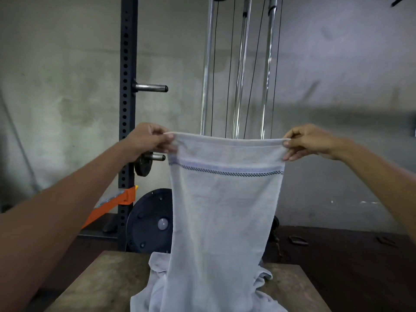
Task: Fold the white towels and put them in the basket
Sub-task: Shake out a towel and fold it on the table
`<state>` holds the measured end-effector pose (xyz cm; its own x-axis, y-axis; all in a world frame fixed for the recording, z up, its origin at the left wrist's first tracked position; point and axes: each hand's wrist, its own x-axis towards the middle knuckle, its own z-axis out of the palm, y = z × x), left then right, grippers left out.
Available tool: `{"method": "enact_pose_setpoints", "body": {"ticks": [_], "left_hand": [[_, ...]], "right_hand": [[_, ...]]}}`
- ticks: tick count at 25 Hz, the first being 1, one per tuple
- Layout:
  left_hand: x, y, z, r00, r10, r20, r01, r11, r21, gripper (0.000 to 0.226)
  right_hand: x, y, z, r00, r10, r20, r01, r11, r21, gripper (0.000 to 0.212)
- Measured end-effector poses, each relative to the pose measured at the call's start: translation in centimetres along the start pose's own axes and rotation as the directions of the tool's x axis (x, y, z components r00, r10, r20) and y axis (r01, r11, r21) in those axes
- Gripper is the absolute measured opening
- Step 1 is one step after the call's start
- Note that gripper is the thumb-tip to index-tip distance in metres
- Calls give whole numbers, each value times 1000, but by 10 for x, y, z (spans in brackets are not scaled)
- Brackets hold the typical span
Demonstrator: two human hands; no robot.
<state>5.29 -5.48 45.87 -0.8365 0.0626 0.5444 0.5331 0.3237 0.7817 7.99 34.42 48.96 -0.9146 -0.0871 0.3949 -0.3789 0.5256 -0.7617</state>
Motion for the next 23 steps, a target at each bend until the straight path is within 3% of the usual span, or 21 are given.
{"method": "enact_pose_setpoints", "body": {"ticks": [1, 3, 5, 7, 9, 13, 15, 18, 23], "left_hand": [[-3, 1, -4, 986, -91, 140, 94, 995, -15, 28], [-6, 0, -10, 966, -139, 217, 155, 986, -61, 41], [-7, 1, -14, 968, -131, 216, 158, 981, -111, 56], [-6, 2, -21, 924, -193, 332, 226, 972, -64, 68], [-3, 0, -26, 873, -261, 412, 300, 953, -31, 60], [16, -22, -2, 918, -304, 255, 320, 947, -21, 22], [24, -41, 21, 954, -268, 133, 274, 961, -35, 22], [41, -59, 42, 989, -137, -56, 134, 989, -67, 22], [66, -48, 46, 963, 52, -264, -69, 996, -55, 9]], "right_hand": [[-2, 2, -1, 999, -20, -34, 20, 1000, -3, 4], [-5, 5, -1, 992, -86, -88, 87, 996, 2, 6], [-10, 3, -1, 998, -60, 4, 60, 998, 25, 8], [-14, -3, -5, 994, 12, 107, -21, 996, 85, 12], [-12, -3, -8, 990, 39, 134, -60, 986, 158, 14], [15, 27, 9, 986, 122, 113, -145, 964, 223, 15], [33, 48, 22, 988, 149, 52, -157, 956, 247, 14], [59, 68, 34, 988, 124, -89, -96, 959, 265, 18], [91, 61, 28, 949, -8, -314, 79, 974, 215, 17]]}}
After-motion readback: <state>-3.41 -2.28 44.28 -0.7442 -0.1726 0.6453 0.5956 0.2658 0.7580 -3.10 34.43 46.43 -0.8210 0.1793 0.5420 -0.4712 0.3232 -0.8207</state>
